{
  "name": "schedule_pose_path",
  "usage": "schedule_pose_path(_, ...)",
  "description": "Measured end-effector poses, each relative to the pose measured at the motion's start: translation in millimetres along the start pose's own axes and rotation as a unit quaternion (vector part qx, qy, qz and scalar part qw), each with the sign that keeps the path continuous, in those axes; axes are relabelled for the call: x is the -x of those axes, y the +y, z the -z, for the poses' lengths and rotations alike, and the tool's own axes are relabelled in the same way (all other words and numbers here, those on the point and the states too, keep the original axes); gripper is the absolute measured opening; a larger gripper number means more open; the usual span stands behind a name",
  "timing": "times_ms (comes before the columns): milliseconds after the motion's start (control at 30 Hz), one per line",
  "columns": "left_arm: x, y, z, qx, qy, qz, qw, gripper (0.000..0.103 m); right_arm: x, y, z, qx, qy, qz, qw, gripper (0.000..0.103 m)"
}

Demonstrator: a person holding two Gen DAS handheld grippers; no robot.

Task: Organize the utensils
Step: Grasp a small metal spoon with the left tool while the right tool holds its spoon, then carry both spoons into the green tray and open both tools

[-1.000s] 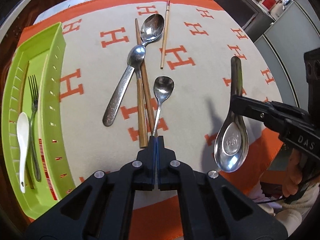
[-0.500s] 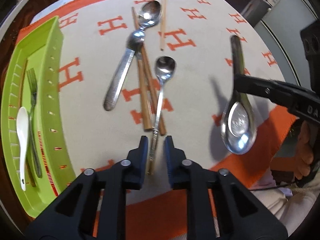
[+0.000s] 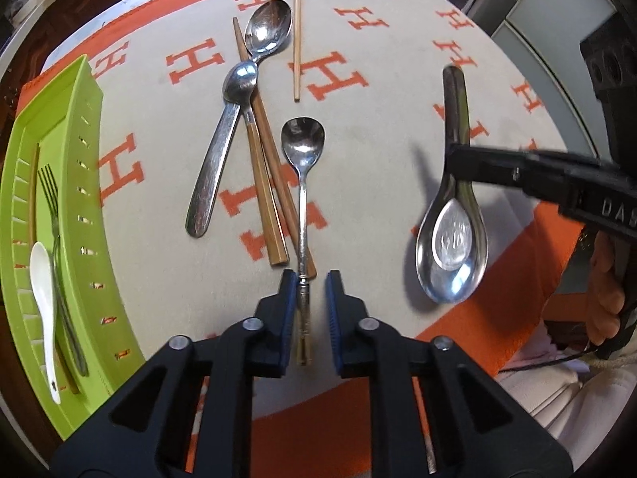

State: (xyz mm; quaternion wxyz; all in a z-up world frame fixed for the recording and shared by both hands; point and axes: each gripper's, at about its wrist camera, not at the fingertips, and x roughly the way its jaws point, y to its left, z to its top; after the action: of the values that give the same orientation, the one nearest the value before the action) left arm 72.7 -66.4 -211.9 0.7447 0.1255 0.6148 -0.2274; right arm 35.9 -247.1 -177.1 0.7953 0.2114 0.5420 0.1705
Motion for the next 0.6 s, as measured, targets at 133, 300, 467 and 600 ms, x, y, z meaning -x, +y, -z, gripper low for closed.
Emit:
schedule_pose_path(133, 0, -4, 8, -0.006, 0.008, -0.002, 1.0, 0.005, -1, -2, 1, -0.002, 0.002, -0.001, 1.0, 0.003)
schedule_pose_path(300, 0, -2, 10, 0.01, 0.009, 0.005, 0.9999, 0.004, -4, 0, 1, 0.001, 0.005, -0.003, 1.0, 0.003)
schedule_pose_path(467, 13, 15, 13, 0.063, -0.007, 0.062, 0.9961, 0.004, 0, 4, 1, 0.006, 0.001, -0.011, 1.0, 0.003)
schedule_pose_path(600, 28, 26, 16, 0.089, -0.031, 0.077, 0.9925, 0.004, -2, 6, 0, 0.005, 0.005, -0.015, 1.0, 0.003)
